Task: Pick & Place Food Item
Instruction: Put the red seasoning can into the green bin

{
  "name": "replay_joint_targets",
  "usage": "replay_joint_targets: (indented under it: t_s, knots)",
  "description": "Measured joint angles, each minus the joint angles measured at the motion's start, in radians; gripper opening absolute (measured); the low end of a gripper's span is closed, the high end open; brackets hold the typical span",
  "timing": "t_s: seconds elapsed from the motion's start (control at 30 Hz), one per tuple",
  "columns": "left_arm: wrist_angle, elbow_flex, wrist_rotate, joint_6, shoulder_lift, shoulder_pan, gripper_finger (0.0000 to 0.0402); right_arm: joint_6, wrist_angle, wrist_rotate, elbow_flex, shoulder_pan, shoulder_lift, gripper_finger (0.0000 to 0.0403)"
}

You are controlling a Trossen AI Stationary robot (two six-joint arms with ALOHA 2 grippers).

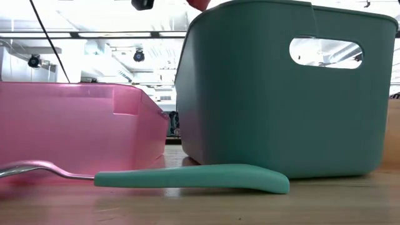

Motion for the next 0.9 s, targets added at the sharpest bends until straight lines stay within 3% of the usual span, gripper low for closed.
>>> replay_joint_targets:
  t_s: [0.13,0.23,0.73,0.9]
  knots:
    - [-0.014,0.000,0.001,0.071,0.000,-0.001,0.0205,0.017,0.026,-0.014,0.004,0.003,-0.002,0.0360]
    - [-0.018,-0.001,0.001,0.072,0.001,-0.001,0.0205,0.014,0.047,-0.008,0.007,0.003,-0.003,0.0386]
    - [-0.024,0.096,0.028,0.221,-0.056,0.055,0.0205,0.078,0.060,0.049,0.191,0.005,-0.003,0.0396]
    - [-0.026,0.140,0.039,0.291,-0.073,0.056,0.0205,0.071,0.184,0.050,0.218,0.004,-0.026,0.0397]
